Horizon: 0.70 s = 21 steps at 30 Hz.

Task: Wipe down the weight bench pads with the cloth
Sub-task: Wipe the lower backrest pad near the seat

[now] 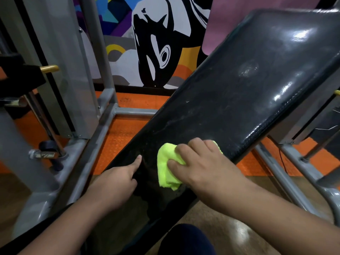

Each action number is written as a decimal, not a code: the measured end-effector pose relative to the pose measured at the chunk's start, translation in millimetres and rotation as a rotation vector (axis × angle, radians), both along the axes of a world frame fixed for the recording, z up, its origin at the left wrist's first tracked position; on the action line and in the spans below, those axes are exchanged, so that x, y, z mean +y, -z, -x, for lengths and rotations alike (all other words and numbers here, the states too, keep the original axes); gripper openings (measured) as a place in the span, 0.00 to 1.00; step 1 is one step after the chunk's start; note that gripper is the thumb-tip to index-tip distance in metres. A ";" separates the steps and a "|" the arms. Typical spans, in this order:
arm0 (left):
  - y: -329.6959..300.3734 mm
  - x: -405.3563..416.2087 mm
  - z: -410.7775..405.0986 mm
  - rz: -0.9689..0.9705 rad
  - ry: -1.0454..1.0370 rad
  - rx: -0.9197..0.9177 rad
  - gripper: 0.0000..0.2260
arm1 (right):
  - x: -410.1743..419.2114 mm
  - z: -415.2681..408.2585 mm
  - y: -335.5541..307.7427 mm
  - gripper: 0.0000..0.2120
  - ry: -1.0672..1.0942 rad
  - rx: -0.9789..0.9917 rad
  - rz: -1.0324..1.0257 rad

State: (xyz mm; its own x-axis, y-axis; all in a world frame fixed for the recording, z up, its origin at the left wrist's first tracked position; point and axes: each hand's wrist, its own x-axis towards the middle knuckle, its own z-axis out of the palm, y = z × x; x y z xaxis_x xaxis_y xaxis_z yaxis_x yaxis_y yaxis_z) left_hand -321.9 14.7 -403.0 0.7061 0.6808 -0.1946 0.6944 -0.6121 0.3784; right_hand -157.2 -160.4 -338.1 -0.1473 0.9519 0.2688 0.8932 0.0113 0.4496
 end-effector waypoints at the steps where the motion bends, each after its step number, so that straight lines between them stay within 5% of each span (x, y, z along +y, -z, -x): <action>1: 0.4 -1.8 -0.2 0.006 -0.003 -0.005 0.35 | -3.6 -3.5 -3.0 0.23 0.007 0.007 -0.014; 21: 5.7 -5.5 1.9 -0.009 -0.011 -0.012 0.36 | -24.2 0.8 6.8 0.19 0.025 0.028 -0.185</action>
